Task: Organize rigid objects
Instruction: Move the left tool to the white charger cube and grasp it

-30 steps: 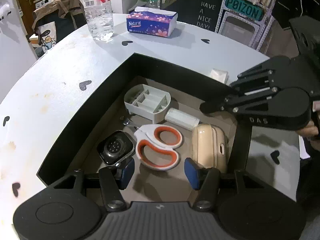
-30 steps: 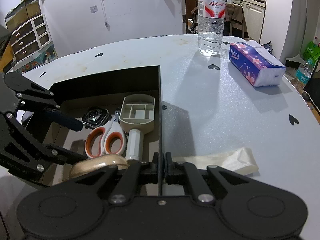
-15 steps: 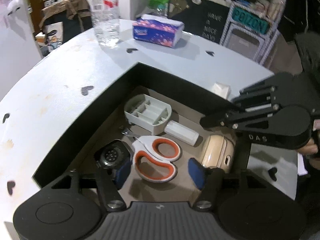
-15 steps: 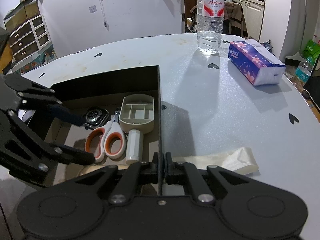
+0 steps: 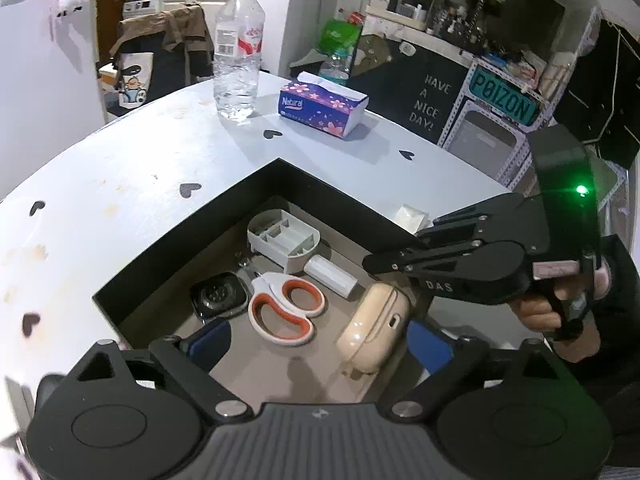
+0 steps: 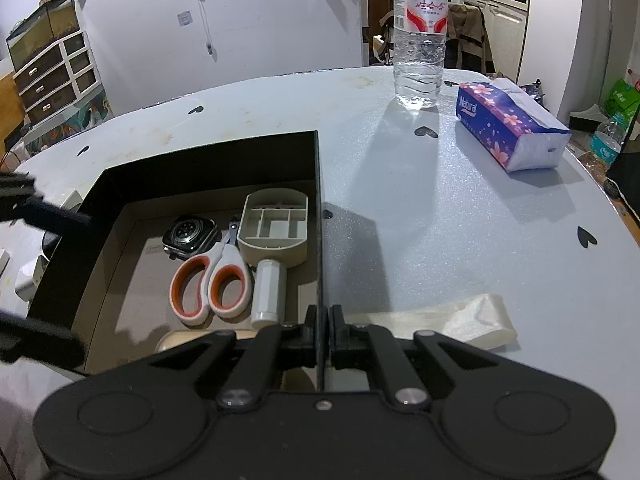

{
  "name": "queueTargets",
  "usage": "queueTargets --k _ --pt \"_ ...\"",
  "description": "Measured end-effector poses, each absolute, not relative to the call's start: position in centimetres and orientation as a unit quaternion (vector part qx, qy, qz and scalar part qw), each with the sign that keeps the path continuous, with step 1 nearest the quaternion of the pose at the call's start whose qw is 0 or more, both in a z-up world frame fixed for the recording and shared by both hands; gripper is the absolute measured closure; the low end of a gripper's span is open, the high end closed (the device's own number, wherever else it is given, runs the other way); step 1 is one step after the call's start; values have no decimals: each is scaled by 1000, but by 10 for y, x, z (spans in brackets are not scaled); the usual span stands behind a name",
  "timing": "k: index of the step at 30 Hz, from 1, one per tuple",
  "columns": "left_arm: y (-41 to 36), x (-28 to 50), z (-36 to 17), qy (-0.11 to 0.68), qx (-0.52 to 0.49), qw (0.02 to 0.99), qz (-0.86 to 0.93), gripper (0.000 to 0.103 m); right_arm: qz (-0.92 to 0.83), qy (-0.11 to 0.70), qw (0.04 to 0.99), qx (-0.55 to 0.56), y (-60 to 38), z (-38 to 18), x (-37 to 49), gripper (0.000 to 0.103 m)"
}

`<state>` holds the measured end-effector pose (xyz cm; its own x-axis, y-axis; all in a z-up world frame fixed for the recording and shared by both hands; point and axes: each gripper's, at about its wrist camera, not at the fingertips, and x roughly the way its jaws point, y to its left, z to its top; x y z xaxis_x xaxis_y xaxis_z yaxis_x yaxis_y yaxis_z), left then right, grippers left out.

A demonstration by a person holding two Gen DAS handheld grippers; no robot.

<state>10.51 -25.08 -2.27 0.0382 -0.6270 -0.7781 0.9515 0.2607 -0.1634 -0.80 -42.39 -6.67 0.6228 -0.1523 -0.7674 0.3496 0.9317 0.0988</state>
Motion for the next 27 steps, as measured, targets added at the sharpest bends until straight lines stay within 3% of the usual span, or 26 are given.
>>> queueTargets --k 8,27 --pt "-228 95 -15 394 184 720 -541 1 -142 411 893 118 -424 -67 -8 98" --pt "-140 92 -8 363 125 833 -398 0 -145 401 897 120 -421 -65 -14 98"
